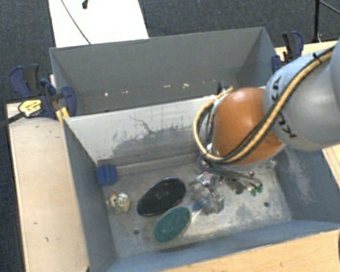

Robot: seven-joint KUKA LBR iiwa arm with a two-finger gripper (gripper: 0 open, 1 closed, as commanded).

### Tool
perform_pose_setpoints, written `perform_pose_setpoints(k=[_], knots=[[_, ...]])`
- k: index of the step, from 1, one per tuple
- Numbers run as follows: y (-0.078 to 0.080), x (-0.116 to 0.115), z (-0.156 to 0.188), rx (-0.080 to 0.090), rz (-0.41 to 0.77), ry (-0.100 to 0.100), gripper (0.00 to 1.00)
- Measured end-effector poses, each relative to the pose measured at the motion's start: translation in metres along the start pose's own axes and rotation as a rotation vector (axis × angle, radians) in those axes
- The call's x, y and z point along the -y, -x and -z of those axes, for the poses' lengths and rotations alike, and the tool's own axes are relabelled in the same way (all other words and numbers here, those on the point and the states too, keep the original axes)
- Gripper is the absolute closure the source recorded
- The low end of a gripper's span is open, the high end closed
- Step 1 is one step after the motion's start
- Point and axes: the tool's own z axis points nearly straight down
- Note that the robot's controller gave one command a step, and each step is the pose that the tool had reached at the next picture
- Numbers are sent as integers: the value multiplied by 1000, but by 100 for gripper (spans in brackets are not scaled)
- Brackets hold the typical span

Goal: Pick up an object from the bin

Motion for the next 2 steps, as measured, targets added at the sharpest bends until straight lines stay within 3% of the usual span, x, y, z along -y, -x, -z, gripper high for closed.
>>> perform_pose_setpoints(k=[1, 2], knots=[[-20, -4, 127, 7, 32, -4, 100], [-19, 8, 180, 7, 26, -4, 100]])
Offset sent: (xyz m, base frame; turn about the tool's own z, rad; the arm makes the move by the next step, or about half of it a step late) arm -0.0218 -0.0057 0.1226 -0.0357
